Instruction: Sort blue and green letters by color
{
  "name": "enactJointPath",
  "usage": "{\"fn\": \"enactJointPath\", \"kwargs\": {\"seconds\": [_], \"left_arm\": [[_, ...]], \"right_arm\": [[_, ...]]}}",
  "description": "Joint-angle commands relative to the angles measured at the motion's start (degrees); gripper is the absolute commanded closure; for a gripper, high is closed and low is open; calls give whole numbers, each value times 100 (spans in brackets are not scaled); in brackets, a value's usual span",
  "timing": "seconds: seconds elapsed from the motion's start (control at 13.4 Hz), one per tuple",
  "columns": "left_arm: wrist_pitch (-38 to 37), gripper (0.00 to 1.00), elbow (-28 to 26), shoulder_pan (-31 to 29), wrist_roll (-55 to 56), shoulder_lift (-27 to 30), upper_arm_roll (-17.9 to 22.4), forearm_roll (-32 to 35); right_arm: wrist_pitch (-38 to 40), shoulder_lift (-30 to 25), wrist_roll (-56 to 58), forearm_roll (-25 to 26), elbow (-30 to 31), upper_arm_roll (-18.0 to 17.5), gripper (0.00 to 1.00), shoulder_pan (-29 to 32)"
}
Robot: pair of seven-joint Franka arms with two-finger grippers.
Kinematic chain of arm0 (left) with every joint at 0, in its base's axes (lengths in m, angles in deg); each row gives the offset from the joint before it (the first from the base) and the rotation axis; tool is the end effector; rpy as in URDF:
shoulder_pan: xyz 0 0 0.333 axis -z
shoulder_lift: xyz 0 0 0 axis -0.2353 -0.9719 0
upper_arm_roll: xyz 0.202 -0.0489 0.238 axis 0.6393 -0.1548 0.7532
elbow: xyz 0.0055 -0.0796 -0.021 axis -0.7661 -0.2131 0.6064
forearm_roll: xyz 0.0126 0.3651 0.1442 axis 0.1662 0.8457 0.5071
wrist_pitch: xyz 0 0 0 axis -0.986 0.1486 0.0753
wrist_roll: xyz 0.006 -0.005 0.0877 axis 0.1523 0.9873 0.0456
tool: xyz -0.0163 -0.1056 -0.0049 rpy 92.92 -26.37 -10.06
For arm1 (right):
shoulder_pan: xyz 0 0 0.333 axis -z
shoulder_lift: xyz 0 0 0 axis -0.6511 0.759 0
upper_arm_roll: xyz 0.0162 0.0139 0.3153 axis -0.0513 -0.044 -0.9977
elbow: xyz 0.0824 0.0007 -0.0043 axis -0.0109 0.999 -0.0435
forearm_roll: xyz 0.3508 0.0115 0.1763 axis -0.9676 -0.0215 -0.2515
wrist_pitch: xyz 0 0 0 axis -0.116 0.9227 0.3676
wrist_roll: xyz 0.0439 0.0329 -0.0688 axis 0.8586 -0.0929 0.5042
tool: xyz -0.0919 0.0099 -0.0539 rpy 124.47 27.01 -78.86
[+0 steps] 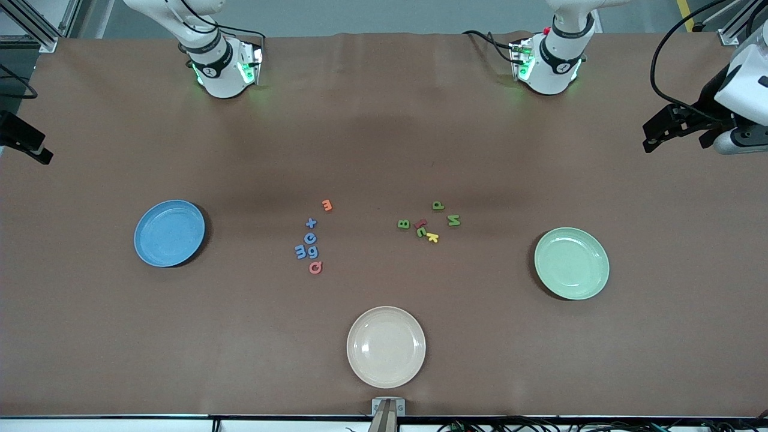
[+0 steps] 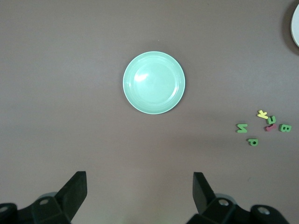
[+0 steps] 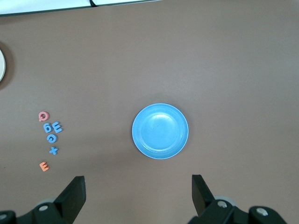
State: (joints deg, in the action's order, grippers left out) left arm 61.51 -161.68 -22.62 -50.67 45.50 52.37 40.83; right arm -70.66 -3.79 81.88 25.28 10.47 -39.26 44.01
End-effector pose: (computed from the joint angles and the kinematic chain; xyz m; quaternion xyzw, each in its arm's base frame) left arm 0.5274 -0.0573 0.6421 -0.9995 -0.0247 -0.0117 0.0183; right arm 0.5492 -0.0411 0.6781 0.9978 -0.0506 0.0417 0.0043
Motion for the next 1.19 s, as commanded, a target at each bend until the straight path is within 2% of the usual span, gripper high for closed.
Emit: {"fn": "enactJointPath", "kwargs": {"seconds": [0.0,0.3,0.52,0.75,0.9,1.12], "left_arm": [[-200,0,147,-39,-123,-42,-28,-77],[-227,0,156,-22,-131,-68,-28,-42],[-227,0,113,83,52,-304,-106,-86],[-8,0,130,119,884,-901,-474,-69],[456,0,104,171,1727,-1383,-791,-25],[1299,0,77,680,2948,-2087,-863,115]], "right_arm": [[52,35,0,-73,-118,-46,0,49],[52,44,0,-81,-109,-55,0,40],[131,53,-17,-81,57,-72,0,-136],[255,53,-61,-81,600,-72,0,-452],[88,44,-166,-169,1075,-72,0,-654],[-456,44,-788,-389,1761,-72,0,-1022]]}}
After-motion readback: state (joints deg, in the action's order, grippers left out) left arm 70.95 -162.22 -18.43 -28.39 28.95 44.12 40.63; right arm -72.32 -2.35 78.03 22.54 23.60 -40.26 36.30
